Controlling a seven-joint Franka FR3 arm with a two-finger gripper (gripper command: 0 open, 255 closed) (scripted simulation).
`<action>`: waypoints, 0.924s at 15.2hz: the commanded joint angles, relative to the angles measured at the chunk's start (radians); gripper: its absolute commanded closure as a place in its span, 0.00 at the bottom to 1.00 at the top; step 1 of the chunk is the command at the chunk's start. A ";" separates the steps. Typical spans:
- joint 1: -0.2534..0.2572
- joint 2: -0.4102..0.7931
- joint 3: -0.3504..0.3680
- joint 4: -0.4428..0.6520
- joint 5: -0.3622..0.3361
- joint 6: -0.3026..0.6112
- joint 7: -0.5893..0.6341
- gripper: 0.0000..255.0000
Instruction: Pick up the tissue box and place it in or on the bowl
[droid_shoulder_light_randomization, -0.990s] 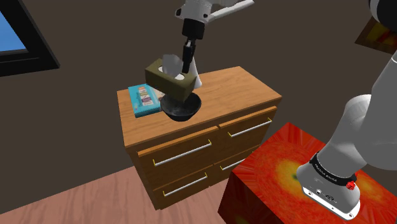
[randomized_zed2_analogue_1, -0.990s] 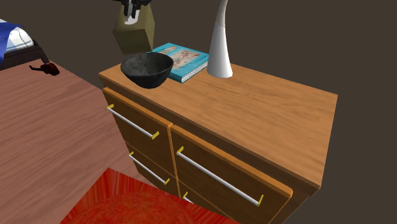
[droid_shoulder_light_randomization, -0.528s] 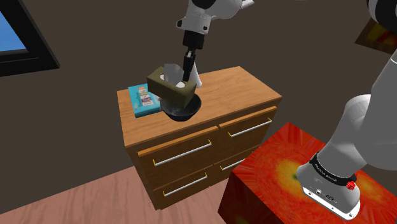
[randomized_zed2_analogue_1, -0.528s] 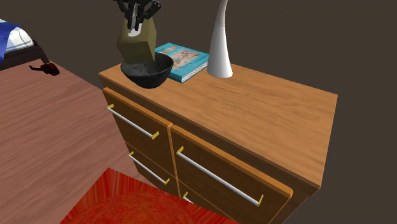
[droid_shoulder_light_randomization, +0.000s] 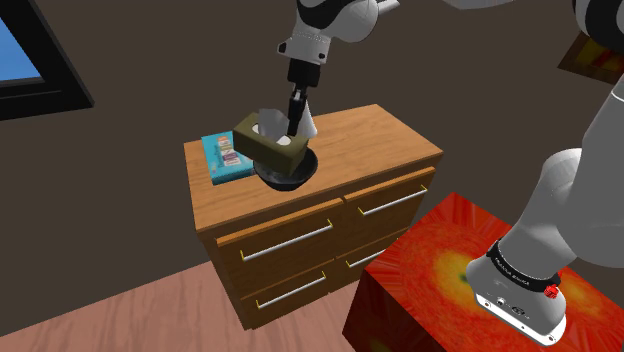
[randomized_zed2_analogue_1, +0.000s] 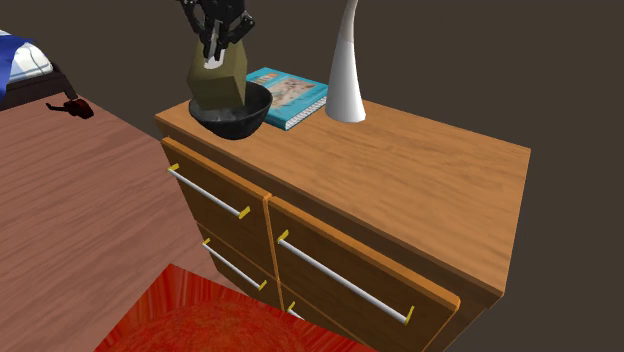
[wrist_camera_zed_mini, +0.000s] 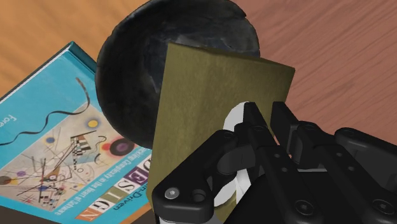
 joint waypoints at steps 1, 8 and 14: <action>0.000 0.000 0.000 0.000 0.000 0.001 0.000 1.00; 0.000 0.000 0.000 0.000 0.000 0.000 0.000 0.00; -0.024 -0.012 -0.018 0.099 -0.016 -0.117 0.012 0.00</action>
